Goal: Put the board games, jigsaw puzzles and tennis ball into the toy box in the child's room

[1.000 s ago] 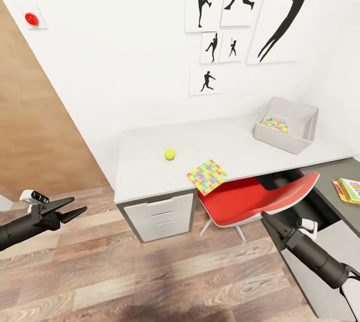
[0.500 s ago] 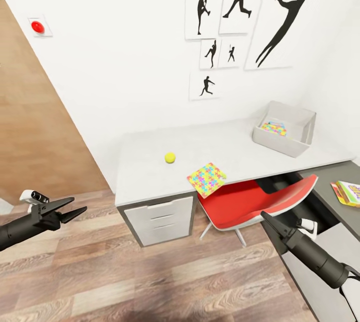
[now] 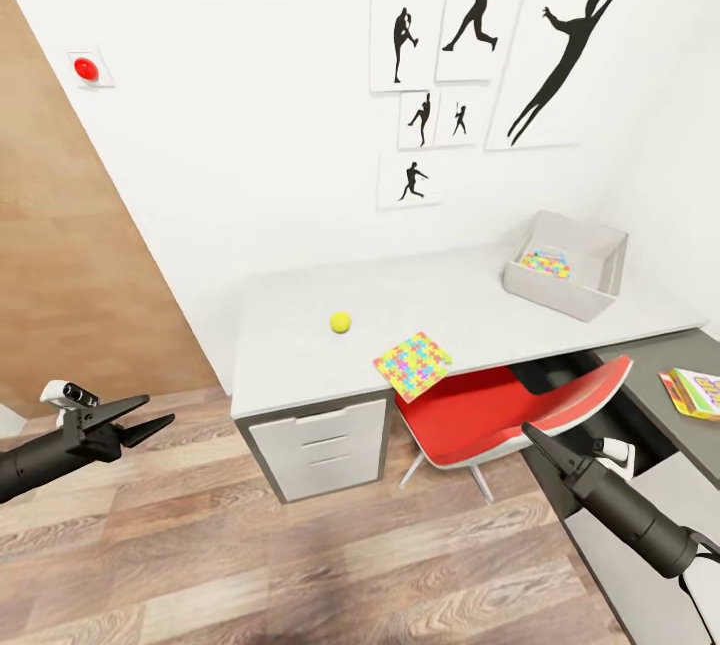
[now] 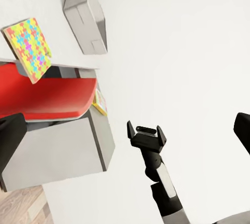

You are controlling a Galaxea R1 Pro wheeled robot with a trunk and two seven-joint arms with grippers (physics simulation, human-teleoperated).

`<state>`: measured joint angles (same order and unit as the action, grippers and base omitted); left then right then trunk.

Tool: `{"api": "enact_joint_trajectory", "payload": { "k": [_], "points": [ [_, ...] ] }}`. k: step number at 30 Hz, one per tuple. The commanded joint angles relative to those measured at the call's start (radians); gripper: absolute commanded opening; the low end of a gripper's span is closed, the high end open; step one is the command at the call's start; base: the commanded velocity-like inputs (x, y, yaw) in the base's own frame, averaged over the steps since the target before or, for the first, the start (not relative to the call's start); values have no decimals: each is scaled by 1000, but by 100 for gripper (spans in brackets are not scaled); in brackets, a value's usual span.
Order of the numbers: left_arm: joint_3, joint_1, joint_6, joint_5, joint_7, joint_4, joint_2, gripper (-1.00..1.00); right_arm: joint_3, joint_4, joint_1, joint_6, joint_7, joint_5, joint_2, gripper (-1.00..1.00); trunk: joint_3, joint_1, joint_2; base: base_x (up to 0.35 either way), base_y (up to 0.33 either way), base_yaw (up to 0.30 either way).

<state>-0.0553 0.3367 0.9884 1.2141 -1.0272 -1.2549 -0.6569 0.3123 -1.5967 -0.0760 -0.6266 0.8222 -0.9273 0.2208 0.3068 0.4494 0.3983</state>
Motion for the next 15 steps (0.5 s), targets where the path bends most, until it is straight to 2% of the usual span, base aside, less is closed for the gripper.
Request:
{"api": "enact_joint_trajectory", "payload": {
  "k": [1,15],
  "points": [
    [0,1,4,1,-1,0,0,100,1,0,-1,-7,0,-5,0,100,0,1,2,0,0,0],
    [0,1,4,1,-1,0,7,100,1,0,-1,-5,0,-5,0,100,-23,1,2,0,-83,0]
  ]
}}
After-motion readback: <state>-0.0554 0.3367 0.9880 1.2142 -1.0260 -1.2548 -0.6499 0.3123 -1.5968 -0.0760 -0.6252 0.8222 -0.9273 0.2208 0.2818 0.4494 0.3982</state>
